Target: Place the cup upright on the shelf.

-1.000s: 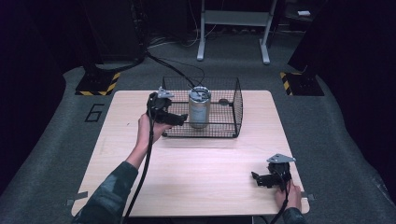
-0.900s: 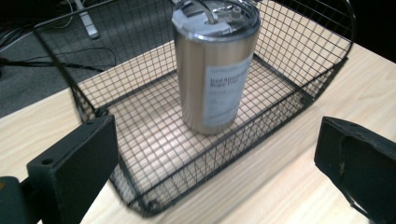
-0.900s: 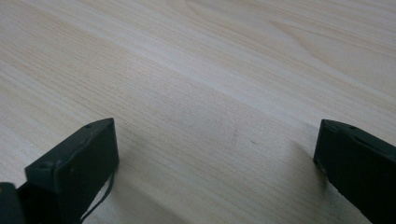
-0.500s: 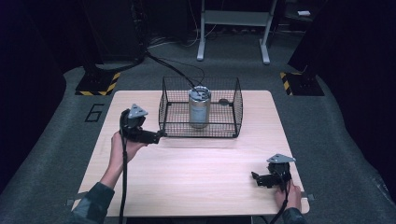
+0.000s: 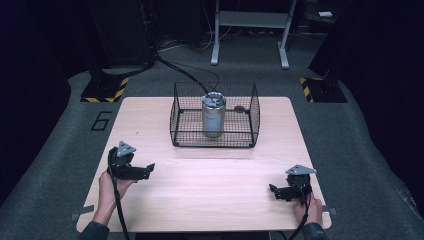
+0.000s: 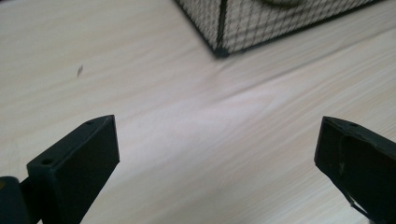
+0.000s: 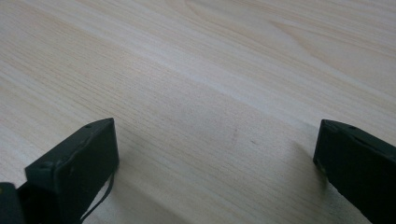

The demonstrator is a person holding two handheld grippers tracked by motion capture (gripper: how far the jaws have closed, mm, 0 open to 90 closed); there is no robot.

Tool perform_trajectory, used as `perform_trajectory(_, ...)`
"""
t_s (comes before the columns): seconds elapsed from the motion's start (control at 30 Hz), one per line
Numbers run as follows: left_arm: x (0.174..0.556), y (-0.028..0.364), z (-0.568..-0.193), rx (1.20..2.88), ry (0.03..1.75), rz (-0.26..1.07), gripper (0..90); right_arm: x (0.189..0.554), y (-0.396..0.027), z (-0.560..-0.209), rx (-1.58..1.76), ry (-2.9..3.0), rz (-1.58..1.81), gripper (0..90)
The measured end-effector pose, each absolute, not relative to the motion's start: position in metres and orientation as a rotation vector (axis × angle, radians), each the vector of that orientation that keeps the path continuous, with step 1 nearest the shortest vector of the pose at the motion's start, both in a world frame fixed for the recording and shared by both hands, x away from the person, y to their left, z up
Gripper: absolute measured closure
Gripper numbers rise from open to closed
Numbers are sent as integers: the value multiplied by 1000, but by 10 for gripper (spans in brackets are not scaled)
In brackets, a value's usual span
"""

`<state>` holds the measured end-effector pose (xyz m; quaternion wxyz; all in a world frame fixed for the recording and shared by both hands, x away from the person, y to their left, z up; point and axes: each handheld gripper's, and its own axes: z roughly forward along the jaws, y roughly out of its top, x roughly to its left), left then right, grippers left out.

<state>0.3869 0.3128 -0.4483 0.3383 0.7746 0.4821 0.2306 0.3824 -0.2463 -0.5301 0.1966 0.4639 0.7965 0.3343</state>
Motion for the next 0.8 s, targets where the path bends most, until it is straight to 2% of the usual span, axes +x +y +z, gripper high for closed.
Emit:
perform_trajectory(0.2, 381, 333, -492, 2031, 1367, 601, 1, 382, -246, -530, 1300, 2230, 937, 0)
perform_trajectory(0.4, 379, 345, -521, 1995, 1447, 592, 1, 382, -246, -530, 1300, 2230, 937, 0)
perform_trajectory(0.8, 377, 350, -533, 1930, 1448, 623, 0, 383, -247, -530, 1297, 2230, 935, 0)
